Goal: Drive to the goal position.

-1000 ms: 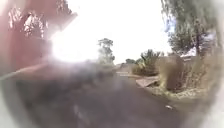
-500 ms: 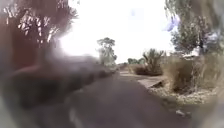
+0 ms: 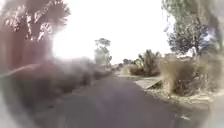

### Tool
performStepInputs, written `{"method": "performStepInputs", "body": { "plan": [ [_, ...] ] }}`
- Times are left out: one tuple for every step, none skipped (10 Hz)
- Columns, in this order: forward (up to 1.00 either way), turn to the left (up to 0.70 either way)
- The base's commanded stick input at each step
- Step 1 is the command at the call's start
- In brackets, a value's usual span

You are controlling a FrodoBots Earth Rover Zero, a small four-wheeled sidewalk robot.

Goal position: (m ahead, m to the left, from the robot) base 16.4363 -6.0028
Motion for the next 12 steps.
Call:
{"method": "performStepInputs", "body": {
  "plan": [
    [0.5, -0.49],
    [0.5, -0.49],
    [0.5, -0.49],
    [0.5, -0.49],
    [0.5, -0.49],
    [0.5, -0.2],
    [0.5, 0.01],
    [0.5, 0.01],
    [0.5, 0.01],
    [0.5, 0.01],
    [0.5, 0.01],
    [0.5, 0.01]
  ]
}}
